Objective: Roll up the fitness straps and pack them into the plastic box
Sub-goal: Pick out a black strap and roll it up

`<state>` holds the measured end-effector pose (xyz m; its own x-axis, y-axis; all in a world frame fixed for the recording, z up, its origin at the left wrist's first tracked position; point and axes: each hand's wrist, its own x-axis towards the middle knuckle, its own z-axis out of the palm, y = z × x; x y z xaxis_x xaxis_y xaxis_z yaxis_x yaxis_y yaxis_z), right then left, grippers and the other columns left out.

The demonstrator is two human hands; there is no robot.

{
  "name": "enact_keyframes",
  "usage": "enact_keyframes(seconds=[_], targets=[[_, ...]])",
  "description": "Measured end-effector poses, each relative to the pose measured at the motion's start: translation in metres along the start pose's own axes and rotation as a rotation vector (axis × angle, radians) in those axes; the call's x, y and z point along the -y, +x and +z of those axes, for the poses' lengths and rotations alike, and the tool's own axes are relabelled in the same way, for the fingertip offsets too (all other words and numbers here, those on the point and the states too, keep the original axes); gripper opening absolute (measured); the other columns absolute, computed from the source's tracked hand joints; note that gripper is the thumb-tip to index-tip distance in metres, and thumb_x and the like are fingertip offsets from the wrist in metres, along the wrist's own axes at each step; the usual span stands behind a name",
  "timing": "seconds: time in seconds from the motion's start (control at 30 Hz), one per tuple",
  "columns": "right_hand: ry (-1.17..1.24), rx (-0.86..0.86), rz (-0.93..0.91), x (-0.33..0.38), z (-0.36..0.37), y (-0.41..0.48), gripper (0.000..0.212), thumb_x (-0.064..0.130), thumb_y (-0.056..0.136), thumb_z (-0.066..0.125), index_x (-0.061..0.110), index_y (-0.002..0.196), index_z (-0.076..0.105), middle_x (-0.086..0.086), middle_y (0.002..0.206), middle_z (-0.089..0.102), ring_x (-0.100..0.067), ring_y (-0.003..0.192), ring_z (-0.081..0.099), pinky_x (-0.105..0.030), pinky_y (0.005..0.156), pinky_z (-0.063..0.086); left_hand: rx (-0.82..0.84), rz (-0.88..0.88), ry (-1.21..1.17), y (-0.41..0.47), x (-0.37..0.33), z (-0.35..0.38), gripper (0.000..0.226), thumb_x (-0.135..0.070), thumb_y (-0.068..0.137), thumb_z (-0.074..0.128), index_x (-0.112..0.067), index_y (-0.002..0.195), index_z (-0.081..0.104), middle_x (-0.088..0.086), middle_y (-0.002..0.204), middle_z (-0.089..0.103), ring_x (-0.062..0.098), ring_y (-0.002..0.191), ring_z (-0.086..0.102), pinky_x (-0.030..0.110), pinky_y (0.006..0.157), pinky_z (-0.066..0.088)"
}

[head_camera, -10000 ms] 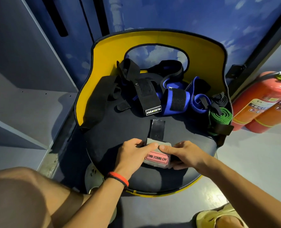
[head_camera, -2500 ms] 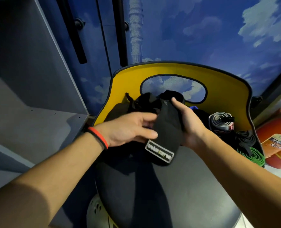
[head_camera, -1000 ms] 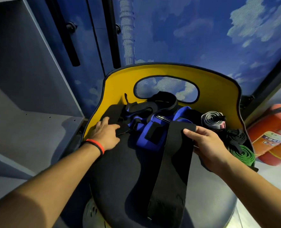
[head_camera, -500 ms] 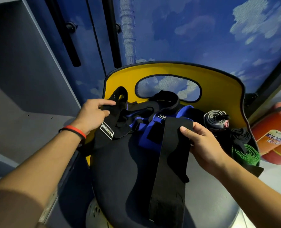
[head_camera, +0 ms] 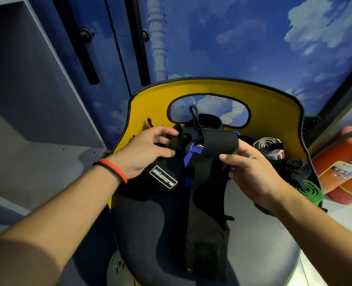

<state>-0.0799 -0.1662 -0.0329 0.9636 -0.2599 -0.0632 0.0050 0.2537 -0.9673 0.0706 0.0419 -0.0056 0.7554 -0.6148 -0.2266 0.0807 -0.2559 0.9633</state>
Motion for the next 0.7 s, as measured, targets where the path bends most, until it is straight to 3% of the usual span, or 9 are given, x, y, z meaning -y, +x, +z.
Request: enact_keyframes(seconds=[0.2,0.3,0.37,0.43,0.47,0.57,0.63,0.7], targets=[[0.032,-0.025,0.064,0.000,0.001,0.005,0.041,-0.010,0.091,0.045,0.002,0.126,0.063,-0.026,0.126,0.066,-0.036,0.113,0.065,-0.053,0.098,0.051,0.011,-0.088,-0.173,0.003,-0.010,0.018,0.054,0.004,0.087,0.071,-0.023,0.132,0.060,0.017,0.116,0.068,0.032,0.107,0.070,0.036,0.082,0.062],[0.083,-0.057,0.061,0.000,0.004,0.004,0.038,-0.009,0.093,0.046,0.004,0.123,0.065,-0.017,0.116,0.073,-0.027,0.103,0.071,-0.041,0.085,0.058,-0.018,-0.080,-0.153,0.002,-0.008,0.019,0.046,0.000,0.088,0.072,-0.021,0.128,0.062,0.014,0.111,0.067,0.028,0.101,0.071,0.032,0.079,0.062],[0.067,-0.203,0.054,-0.006,-0.002,0.010,0.029,-0.003,0.097,0.053,0.008,0.120,0.067,-0.011,0.112,0.076,-0.025,0.100,0.073,-0.036,0.080,0.059,-0.113,-0.008,-0.016,0.007,-0.001,0.017,0.035,-0.005,0.089,0.073,-0.024,0.119,0.066,0.009,0.103,0.067,0.024,0.095,0.069,0.034,0.082,0.059],[-0.141,-0.404,0.084,-0.014,-0.017,0.020,0.027,0.015,0.092,0.068,0.011,0.120,0.068,-0.009,0.110,0.076,-0.028,0.101,0.074,-0.044,0.090,0.059,-0.219,0.040,0.002,0.011,0.004,0.015,0.024,-0.008,0.090,0.073,-0.028,0.104,0.071,0.007,0.099,0.068,0.025,0.095,0.067,0.044,0.090,0.055],[-0.354,-0.454,0.123,-0.016,-0.026,0.023,0.036,0.027,0.086,0.075,0.013,0.118,0.069,-0.007,0.106,0.077,-0.028,0.097,0.074,-0.048,0.092,0.058,-0.266,0.053,-0.021,0.013,0.005,0.014,0.022,-0.007,0.090,0.072,-0.028,0.097,0.072,0.007,0.097,0.069,0.026,0.094,0.067,0.045,0.089,0.054],[-0.975,-0.436,0.183,-0.016,-0.040,0.016,0.050,0.037,0.082,0.079,0.011,0.121,0.061,-0.009,0.109,0.066,-0.028,0.096,0.065,-0.043,0.085,0.054,-0.290,0.005,-0.141,0.015,0.004,0.008,0.024,0.002,0.093,0.064,-0.019,0.091,0.076,0.007,0.090,0.073,0.027,0.089,0.070,0.039,0.082,0.057],[-1.213,-0.436,0.005,-0.014,-0.035,0.003,0.058,0.036,0.084,0.078,0.016,0.131,0.051,-0.007,0.120,0.050,-0.028,0.104,0.054,-0.039,0.082,0.048,-0.247,-0.073,-0.152,0.014,0.005,0.004,0.026,0.007,0.093,0.062,-0.014,0.095,0.077,0.012,0.097,0.076,0.029,0.090,0.074,0.038,0.082,0.061],[-1.327,-0.266,-0.302,-0.007,-0.020,-0.010,0.047,0.036,0.083,0.078,0.022,0.122,0.055,0.000,0.112,0.049,-0.019,0.096,0.051,-0.035,0.074,0.044,-0.220,-0.127,-0.091,0.014,0.010,0.003,0.025,0.008,0.092,0.062,-0.011,0.095,0.078,0.016,0.104,0.075,0.031,0.094,0.074,0.041,0.087,0.061]])
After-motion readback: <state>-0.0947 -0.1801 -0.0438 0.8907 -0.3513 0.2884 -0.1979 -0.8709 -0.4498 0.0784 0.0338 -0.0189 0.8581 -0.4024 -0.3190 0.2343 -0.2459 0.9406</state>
